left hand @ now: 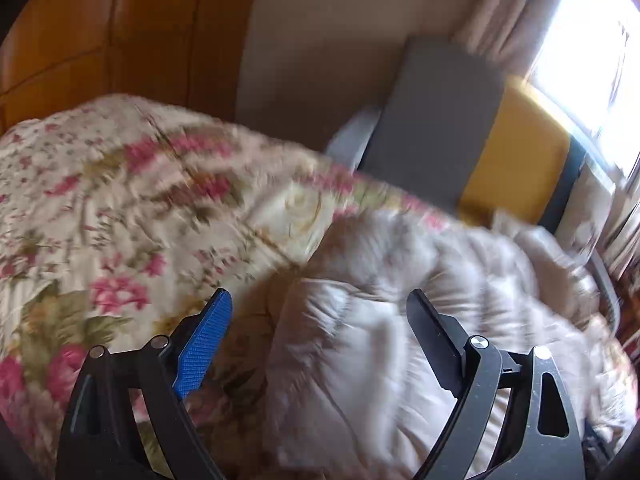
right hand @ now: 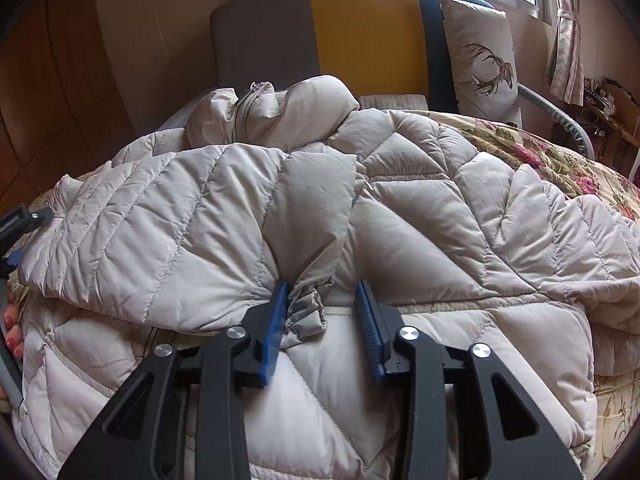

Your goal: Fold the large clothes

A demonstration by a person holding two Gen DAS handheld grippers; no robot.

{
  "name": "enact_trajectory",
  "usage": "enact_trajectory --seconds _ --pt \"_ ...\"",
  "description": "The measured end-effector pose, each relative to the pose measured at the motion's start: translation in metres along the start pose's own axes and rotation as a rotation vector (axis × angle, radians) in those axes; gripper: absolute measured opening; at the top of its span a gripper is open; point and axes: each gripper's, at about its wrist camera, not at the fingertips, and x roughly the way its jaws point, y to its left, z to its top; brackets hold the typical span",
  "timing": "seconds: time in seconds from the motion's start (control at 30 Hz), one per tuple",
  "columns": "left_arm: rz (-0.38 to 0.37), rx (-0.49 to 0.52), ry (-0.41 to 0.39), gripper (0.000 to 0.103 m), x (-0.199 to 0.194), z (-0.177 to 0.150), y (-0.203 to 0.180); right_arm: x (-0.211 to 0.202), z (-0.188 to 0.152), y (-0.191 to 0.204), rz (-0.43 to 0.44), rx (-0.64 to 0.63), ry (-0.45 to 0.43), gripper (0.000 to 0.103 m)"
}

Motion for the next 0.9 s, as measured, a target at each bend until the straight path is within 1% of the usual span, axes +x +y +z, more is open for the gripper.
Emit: enact_trajectory --seconds 0.03,0.1,0.13,0.17,0.2,0.27,0.3,0.37,0.4,0.47,0.53,0.57,0.63,0.67,0.7,0.73,0.77,0.9 --pt "-0.031 -0.006 -0.046 0.092 -0.023 -0.004 -0.002 -0.001 0.000 -0.002 0.008 0.007 -0.004 0.050" --pt "-0.063 0.023 -0.080 0.092 -0.049 -0.014 -0.011 -0.005 0.000 -0.003 0.013 0.012 -0.022 0.067" --pt "-0.076 0.044 -0.081 0.093 -0.054 -0.018 -0.015 -0.010 -0.001 -0.004 0.013 0.017 -0.043 0.072" --pt "-0.091 0.075 -0.071 0.094 -0.056 -0.025 -0.021 -0.016 -0.002 -0.006 0.011 0.027 -0.073 0.079" --pt "-0.110 0.119 -0.043 0.094 -0.055 -0.035 -0.027 -0.025 -0.003 -0.010 0.011 0.047 -0.111 0.084" --pt "-0.141 0.181 0.024 0.094 -0.046 -0.050 -0.035 -0.046 -0.005 -0.024 0.009 0.116 -0.191 0.090" --pt "-0.141 0.202 0.064 0.094 -0.040 -0.059 -0.036 -0.057 -0.006 -0.032 -0.009 0.163 -0.226 0.094" --pt "-0.140 0.210 0.095 0.095 -0.034 -0.071 -0.037 -0.077 -0.009 -0.054 -0.009 0.267 -0.266 0.097" --pt "-0.144 0.211 0.101 0.096 -0.033 -0.072 -0.036 -0.084 -0.010 -0.069 -0.005 0.322 -0.268 0.098" --pt "-0.151 0.208 0.101 0.097 -0.032 -0.072 -0.035 -0.094 -0.015 -0.102 -0.027 0.440 -0.246 0.098" --pt "-0.151 0.206 0.105 0.097 -0.030 -0.073 -0.034 -0.102 -0.027 -0.142 -0.054 0.589 -0.222 0.098" --pt "-0.150 0.206 0.106 0.098 -0.029 -0.073 -0.034 -0.106 -0.035 -0.165 -0.053 0.679 -0.216 0.098" --pt "-0.150 0.206 0.109 0.098 -0.027 -0.072 -0.035 -0.110 -0.055 -0.209 -0.052 0.861 -0.198 0.094" --pt "-0.151 0.207 0.110 0.098 -0.029 -0.073 -0.037 -0.112 -0.065 -0.230 -0.057 0.944 -0.180 0.089" --pt "-0.150 0.207 0.111 0.098 -0.029 -0.074 -0.036 -0.112 -0.074 -0.251 -0.061 1.018 -0.167 0.078" --pt "-0.149 0.207 0.112 0.099 -0.028 -0.074 -0.035 -0.114 -0.082 -0.268 -0.044 1.072 -0.182 0.073" --pt "-0.148 0.207 0.113 0.099 -0.027 -0.074 -0.034 -0.118 -0.087 -0.283 -0.032 1.102 -0.210 0.070" --pt "-0.147 0.207 0.115 0.099 -0.027 -0.074 -0.034 -0.135 -0.093 -0.332 -0.046 1.175 -0.305 0.070"
